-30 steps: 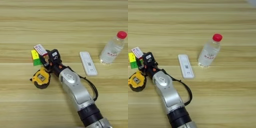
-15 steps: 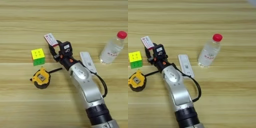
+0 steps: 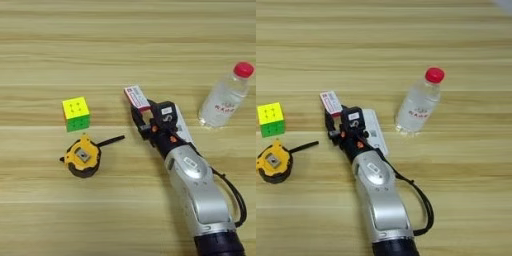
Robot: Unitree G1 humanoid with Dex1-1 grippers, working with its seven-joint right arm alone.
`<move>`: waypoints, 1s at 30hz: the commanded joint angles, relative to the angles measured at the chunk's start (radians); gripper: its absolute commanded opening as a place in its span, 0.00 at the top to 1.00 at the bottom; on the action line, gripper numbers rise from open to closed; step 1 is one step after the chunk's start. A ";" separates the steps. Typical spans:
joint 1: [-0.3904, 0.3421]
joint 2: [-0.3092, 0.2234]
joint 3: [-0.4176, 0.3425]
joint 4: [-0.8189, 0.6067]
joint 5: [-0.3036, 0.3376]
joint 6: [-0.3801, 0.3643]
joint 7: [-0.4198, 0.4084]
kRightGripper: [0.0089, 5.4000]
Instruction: Move the objects on the table
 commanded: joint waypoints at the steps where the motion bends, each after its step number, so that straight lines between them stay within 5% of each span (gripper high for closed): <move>1: -0.025 0.001 -0.021 -0.001 0.016 -0.059 -0.016 0.61; 22: -0.051 0.009 -0.024 0.173 0.005 -0.131 -0.020 0.61; 30: -0.057 0.006 -0.027 0.172 0.007 -0.133 -0.019 0.45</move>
